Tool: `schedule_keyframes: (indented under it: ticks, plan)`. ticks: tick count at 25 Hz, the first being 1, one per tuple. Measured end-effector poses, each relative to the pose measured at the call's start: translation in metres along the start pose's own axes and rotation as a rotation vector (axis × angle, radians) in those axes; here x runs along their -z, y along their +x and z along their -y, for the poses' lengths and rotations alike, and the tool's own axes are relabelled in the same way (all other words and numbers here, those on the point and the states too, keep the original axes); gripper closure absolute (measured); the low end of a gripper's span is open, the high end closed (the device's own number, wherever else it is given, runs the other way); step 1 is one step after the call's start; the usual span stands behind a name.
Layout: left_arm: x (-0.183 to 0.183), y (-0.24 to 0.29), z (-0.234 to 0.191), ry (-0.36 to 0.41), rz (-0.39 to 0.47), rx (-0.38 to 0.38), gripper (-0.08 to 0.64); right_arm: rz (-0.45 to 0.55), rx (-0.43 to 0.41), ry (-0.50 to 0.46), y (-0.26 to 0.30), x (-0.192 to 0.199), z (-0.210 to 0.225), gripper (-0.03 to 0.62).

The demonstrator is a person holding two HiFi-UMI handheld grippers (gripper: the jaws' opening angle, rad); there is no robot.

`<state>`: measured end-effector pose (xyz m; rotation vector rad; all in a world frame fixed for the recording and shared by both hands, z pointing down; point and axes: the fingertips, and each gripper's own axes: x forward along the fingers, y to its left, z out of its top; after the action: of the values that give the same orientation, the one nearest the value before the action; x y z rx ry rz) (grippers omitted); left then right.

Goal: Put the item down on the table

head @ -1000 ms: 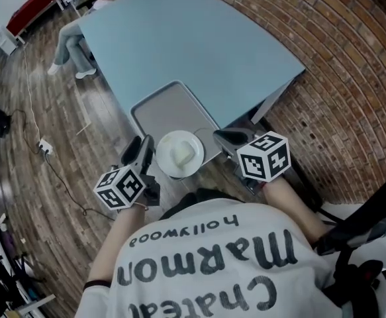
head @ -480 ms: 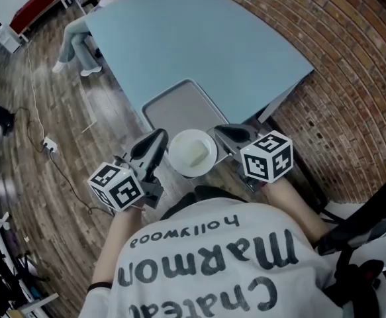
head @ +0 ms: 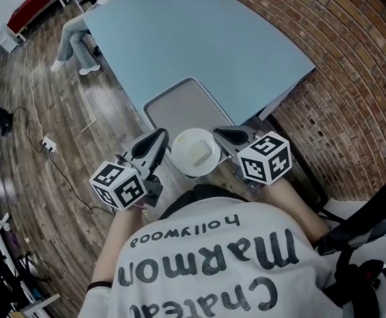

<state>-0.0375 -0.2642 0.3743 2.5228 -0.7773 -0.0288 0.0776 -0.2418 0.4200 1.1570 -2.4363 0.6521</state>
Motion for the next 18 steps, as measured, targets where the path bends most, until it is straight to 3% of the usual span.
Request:
schedule_keyframes:
  ticks: [18]
  plan:
    - [0.005,0.003,-0.011,-0.022,-0.008,-0.010,0.540,-0.010,0.102,0.019,-0.002,-0.003,0.028,0.583]
